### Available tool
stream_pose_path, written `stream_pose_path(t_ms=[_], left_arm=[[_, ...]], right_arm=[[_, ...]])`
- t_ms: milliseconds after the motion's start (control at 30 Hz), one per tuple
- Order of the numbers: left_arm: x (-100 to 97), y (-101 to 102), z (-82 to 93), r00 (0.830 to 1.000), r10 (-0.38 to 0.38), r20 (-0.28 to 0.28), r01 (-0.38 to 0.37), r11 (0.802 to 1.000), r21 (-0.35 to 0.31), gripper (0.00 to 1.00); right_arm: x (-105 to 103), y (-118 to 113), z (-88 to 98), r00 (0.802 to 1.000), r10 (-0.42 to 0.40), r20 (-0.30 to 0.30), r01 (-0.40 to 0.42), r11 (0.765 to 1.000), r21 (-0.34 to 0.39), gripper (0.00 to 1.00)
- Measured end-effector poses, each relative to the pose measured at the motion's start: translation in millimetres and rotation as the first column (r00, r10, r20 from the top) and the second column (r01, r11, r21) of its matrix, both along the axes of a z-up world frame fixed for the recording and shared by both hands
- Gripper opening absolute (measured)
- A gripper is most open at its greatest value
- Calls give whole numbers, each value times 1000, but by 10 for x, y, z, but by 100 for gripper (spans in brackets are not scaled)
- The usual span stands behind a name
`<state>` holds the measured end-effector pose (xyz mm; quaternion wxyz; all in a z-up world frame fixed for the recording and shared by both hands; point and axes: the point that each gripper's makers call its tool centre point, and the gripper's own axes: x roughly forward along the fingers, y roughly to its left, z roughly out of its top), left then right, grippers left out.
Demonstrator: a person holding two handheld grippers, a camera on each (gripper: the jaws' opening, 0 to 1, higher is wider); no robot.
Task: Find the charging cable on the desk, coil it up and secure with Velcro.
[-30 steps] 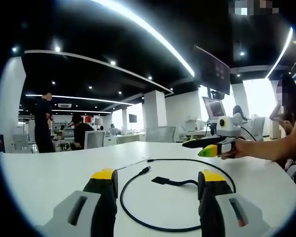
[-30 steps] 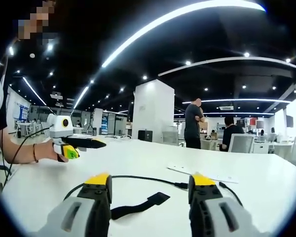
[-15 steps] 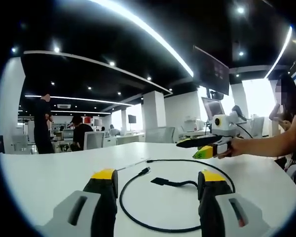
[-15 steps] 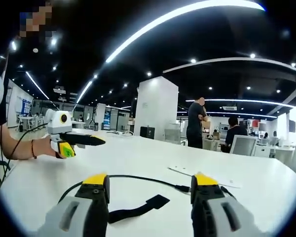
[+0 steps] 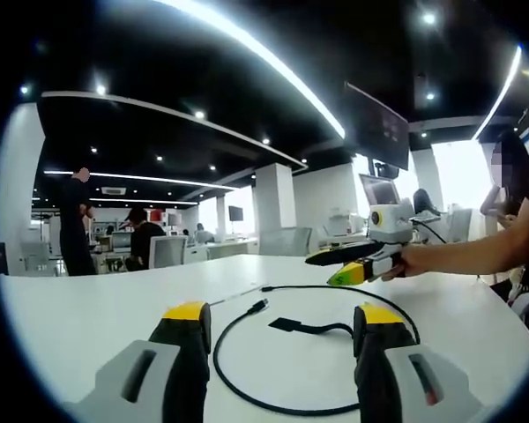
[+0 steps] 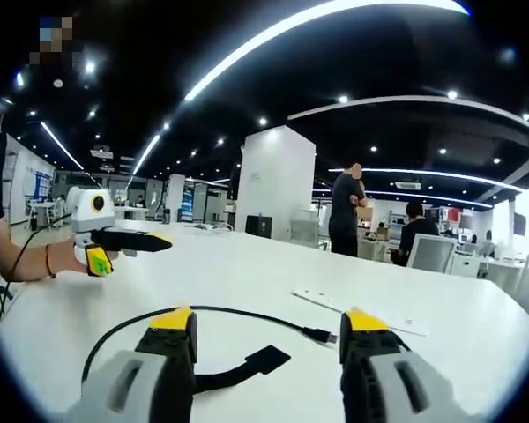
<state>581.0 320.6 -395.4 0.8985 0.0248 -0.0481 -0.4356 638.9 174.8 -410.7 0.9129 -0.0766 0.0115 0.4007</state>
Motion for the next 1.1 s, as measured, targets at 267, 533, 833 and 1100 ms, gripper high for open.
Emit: stream_pose_path(t_ms=[267,533,833,1100], left_arm=[[1,-6,2,1000,-2,-1,2,1000,1,65],[-8,-23,-4,1000,-10,-2,10,1000,4,65],[-7,-22,-10,1000,-9,0,9,1000,7,65],[-20,-27,9,1000,-12,6,12,1000,4,65]], right_arm=[[157,-54,-31,1000,-24,-17,24,1000,-13,64],[263,-48,-40,999,-35,-29,33,999,-40,63],[403,-21,-109,998,-40,-51,36,997,-67,62],[522,-19,-176,996,-48,-73,41,995,-94,60]])
